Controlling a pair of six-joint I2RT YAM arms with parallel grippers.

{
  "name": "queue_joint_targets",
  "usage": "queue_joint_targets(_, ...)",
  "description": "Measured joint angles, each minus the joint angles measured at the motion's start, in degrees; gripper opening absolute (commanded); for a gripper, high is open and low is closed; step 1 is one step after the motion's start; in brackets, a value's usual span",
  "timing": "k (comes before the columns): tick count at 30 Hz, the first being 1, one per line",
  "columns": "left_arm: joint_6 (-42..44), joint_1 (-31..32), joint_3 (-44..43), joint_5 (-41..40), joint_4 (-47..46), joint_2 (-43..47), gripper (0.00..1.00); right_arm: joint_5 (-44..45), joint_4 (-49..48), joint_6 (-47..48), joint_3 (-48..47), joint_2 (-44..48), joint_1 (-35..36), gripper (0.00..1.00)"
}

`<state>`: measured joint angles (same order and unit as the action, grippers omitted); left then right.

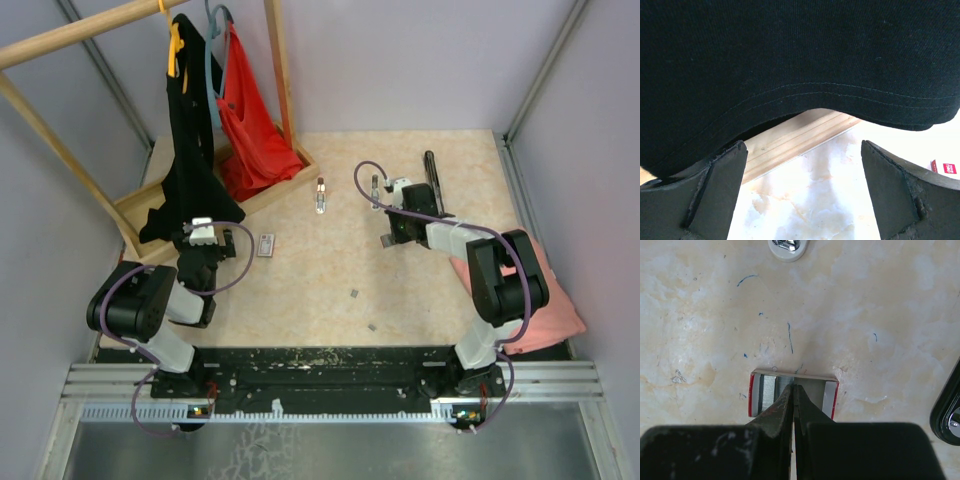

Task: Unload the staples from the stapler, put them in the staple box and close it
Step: Place the staple in the staple box.

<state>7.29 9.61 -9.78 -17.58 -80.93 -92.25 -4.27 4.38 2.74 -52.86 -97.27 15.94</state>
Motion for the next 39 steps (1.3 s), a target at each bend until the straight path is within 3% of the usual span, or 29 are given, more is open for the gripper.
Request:
queue_joint_targets(13, 0.00, 0.00, 0.00, 0.00, 0.00, 0.00, 1.00, -0.22, 0.04, -0.07, 0.00, 0.00, 0.00, 0.00)
queue_joint_targets(39, -0.02, 0.00, 0.00, 0.02, 0.00, 0.00, 1.00, -0.57, 0.15, -0.37, 0.00, 0.00, 0.00, 0.11)
